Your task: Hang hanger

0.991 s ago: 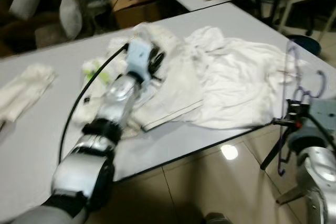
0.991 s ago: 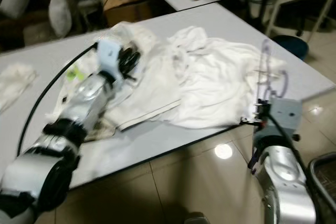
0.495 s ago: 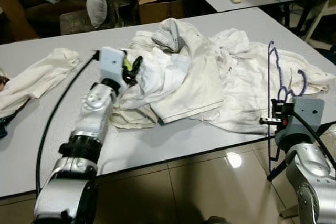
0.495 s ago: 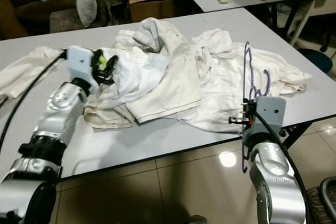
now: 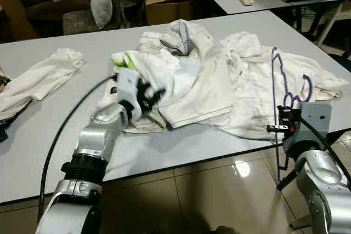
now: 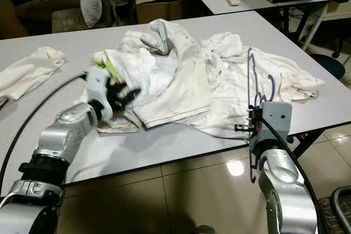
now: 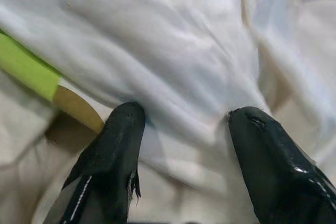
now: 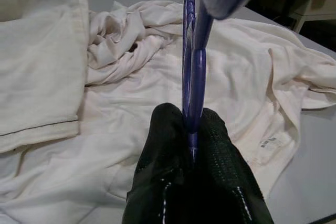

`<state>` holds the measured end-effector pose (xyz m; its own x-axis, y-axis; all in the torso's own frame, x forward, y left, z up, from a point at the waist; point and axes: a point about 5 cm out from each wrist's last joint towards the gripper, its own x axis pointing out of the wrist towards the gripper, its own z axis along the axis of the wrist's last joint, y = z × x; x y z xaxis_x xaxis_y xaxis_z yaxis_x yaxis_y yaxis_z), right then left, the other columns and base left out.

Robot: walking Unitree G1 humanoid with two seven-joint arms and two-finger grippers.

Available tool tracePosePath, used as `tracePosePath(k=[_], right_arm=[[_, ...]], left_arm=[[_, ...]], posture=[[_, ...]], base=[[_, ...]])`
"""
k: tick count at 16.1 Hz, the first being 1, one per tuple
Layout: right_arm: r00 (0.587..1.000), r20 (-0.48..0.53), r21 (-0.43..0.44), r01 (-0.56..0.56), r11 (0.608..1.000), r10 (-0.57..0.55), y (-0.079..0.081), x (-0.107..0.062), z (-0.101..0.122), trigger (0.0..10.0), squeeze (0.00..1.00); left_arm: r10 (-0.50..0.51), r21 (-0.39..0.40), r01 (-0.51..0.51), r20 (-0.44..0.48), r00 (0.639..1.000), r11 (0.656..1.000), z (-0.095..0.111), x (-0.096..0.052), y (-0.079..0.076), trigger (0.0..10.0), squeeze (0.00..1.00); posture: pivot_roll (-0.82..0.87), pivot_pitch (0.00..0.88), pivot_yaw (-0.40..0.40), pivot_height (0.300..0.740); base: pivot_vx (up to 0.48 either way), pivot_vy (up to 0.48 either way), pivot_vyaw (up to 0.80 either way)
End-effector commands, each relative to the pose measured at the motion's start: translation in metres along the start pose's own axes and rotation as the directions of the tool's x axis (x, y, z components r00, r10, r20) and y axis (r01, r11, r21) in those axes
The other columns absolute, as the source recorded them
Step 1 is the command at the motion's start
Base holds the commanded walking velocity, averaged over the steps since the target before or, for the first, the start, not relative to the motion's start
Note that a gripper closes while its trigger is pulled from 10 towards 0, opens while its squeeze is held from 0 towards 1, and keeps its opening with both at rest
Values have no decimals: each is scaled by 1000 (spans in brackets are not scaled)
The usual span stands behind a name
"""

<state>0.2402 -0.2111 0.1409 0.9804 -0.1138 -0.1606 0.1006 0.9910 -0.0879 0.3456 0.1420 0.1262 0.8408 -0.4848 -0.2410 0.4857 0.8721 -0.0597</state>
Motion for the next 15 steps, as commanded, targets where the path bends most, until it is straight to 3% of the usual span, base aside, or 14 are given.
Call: tracePosePath(k=[1,2,3,4,10,12,15], right_arm=[[1000,-20,-5,-2,1000,2,1,1,-3,10000,0],[1000,-26,-5,1,1000,-1,1,0,-4,10000,0],[1000,-26,-5,1,1000,-1,1,0,-4,10000,0],[1000,-28,-6,0,1000,-1,1,0,-5,10000,0],[999,-43,-17,11,1000,-11,-2,-2,-10,10000,0],[999,-49,-22,16,1000,-17,0,-1,-12,10000,0],[999,-47,-21,21,1000,-22,2,1,-12,10000,0]], left_arm=[[7,45,-3,-73,997,999,-9,-2,1,10000,0],[12,52,-7,-97,995,999,-11,-2,-1,2902,0],[12,52,-7,-97,995,999,-11,-2,-1,2902,0],[2,54,3,-95,995,999,-10,-1,-3,0,0],[-64,11,65,-30,997,998,-8,1,-16,0,0],[-105,-52,106,19,994,993,-8,0,-25,0,0],[-113,-116,118,51,992,986,-9,-3,-26,0,0]], posture=[[-243,0,57,740],[-243,0,58,740],[-243,0,58,740],[-243,0,58,740],[-242,0,53,740],[-236,0,56,740],[-232,0,59,740]], base=[[0,0,0],[0,0,0],[0,0,0],[0,0,0],[0,0,0],[0,0,0],[0,0,0]])
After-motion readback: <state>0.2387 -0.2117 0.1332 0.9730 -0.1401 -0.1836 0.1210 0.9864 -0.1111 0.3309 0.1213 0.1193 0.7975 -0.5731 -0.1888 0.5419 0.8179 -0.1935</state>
